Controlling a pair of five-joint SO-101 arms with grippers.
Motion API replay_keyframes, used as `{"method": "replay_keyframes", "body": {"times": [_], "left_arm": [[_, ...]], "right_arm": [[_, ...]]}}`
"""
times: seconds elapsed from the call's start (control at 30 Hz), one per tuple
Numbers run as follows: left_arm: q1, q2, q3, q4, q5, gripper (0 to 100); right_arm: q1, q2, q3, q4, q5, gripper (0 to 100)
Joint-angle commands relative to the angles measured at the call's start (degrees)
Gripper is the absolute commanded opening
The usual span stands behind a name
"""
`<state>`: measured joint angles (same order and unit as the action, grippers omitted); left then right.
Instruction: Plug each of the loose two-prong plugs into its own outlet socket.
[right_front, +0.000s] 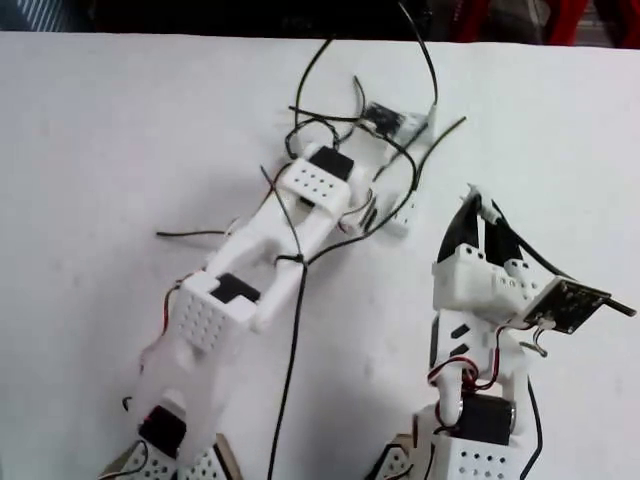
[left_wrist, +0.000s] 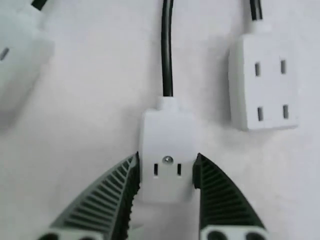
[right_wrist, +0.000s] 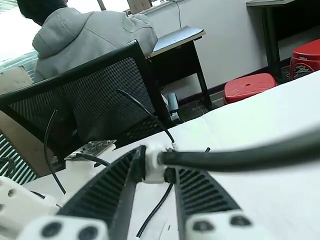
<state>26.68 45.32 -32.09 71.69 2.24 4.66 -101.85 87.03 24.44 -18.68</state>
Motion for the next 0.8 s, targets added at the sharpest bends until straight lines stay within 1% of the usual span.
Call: {"method": "replay_keyframes", "body": {"times": [0.0,0.13,0.27,0.33,0.4,0.53,0.67,0.77], "left_arm": [[-0.3,-0.6,-5.8,8.7,-3.5,2],[-1.2,-0.6,-12.2,18.3,1.5,2],[-1.0,-0.6,-20.7,28.6,2.2,2],[-1.0,-0.7,-24.0,31.0,2.2,2],[-1.5,-1.5,-24.1,30.9,2.1,2],[0.4,-6.8,-17.2,30.9,0.9,2],[2.9,-17.1,-5.2,30.6,0.9,2],[2.8,-25.8,4.1,29.2,0.4,2]], "right_arm": [[0.7,-0.1,-0.4,-0.9,0.0,1.7],[0.7,-0.1,-0.4,-0.9,0.0,1.7],[0.7,0.0,-0.4,-0.9,0.0,1.7],[0.7,0.1,-0.4,-0.9,0.0,1.7],[0.6,0.1,-0.4,-0.9,0.0,1.7],[0.6,0.1,-0.4,-0.9,0.0,1.7],[0.4,0.2,-0.4,-0.9,0.0,1.7],[0.4,0.2,-0.4,-0.9,0.0,1.7]]}}
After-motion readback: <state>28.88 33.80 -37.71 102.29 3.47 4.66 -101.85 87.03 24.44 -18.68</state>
